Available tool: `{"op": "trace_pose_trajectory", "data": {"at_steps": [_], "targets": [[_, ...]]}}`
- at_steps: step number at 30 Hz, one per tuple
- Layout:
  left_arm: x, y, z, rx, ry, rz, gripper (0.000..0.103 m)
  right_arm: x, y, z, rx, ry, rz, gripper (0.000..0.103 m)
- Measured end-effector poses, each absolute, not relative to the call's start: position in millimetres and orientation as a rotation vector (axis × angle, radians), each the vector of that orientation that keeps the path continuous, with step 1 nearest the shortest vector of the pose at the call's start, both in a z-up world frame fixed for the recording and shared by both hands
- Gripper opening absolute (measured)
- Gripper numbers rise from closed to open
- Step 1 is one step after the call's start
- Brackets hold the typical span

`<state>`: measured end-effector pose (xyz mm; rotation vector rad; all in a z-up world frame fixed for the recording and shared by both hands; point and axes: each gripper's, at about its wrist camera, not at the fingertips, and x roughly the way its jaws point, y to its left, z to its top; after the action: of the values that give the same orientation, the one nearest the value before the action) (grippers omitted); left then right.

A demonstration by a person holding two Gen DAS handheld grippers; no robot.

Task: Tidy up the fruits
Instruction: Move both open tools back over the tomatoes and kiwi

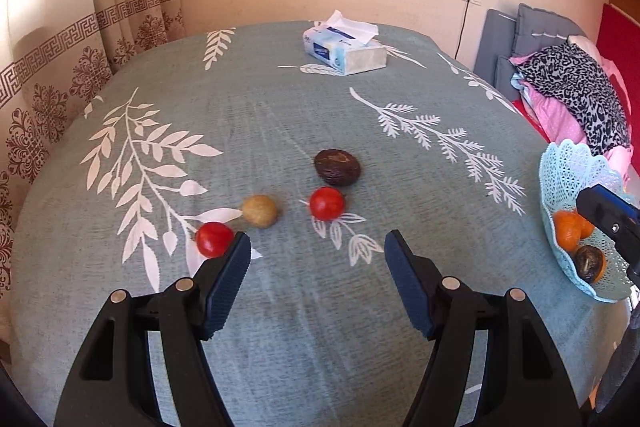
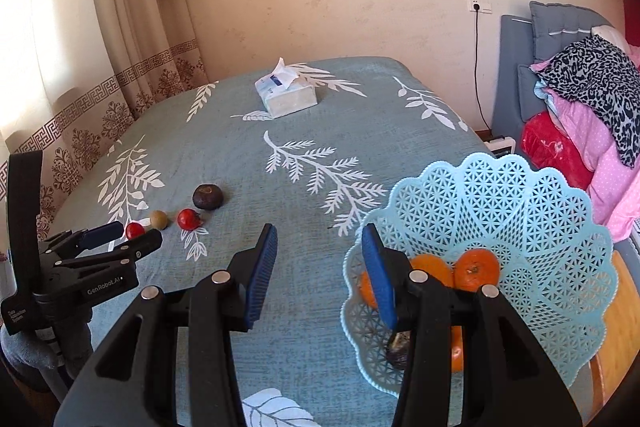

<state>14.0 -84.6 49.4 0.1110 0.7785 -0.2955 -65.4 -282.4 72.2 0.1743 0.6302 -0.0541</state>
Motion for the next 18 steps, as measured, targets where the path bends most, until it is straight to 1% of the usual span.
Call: {"op": "trace_pose_trajectory", "data": {"at_steps": [2, 16, 18], "targets": [[17.7, -74.5, 47.7, 0.102, 0.779, -0.265, 0.078, -61.9, -275.1, 68.6, 0.162, 0.643, -0.041, 0.046], [44.1, -24.2, 30.0, 0.081, 0.781, -0.125, 0.078, -35.0, -225.3, 51.0, 0.103, 0.712, 0.060, 0.046], [48.8, -20.6, 26.7, 0.075, 0.788, -0.114, 0.076, -30.9, -219.5, 49.8, 0.097, 0.717, 0.072, 0.046]]}}
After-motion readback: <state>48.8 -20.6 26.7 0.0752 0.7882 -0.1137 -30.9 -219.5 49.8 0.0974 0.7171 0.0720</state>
